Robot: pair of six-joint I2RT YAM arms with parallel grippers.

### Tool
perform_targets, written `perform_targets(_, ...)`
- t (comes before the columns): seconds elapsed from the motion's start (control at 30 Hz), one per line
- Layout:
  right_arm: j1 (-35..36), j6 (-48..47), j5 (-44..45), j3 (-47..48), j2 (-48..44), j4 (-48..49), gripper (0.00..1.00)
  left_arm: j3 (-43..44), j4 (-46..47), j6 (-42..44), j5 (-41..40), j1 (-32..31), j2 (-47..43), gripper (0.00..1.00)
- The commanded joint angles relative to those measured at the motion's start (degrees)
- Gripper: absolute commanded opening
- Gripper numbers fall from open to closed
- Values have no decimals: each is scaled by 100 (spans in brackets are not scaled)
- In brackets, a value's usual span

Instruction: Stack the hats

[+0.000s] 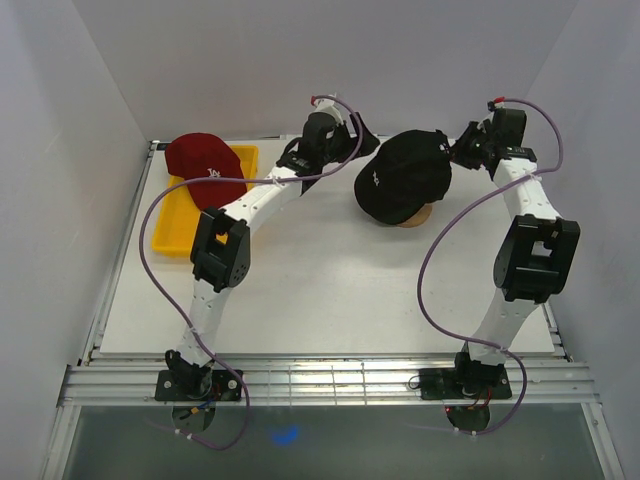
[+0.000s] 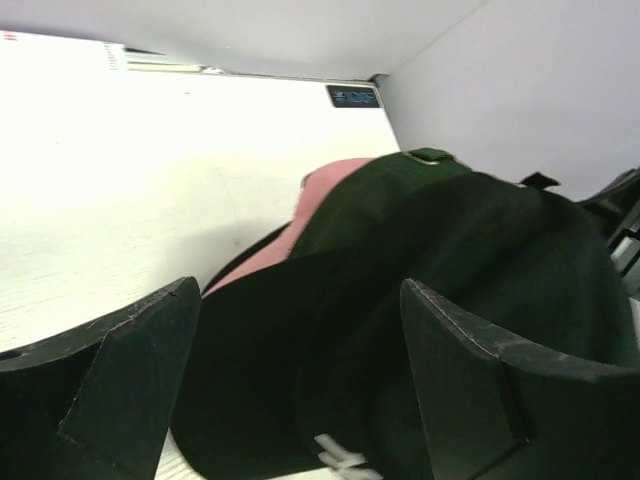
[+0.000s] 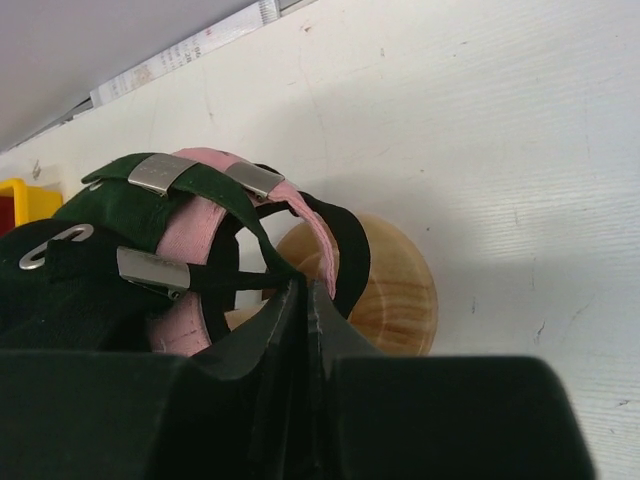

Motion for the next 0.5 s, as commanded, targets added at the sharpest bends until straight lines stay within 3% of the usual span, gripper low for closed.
perform_targets(0.0,42,-178,228,154,512,-1114,13,-438,-242,-42,-270,135,-659,91)
perform_targets(0.27,42,-204,210,279,557,-1141,13,-1634,-163,-526,-333,161,-994,83)
perform_targets(0.47,51,-195,227,287,478,-1106,13,-2382,224,-684,-245,161,-1372,83)
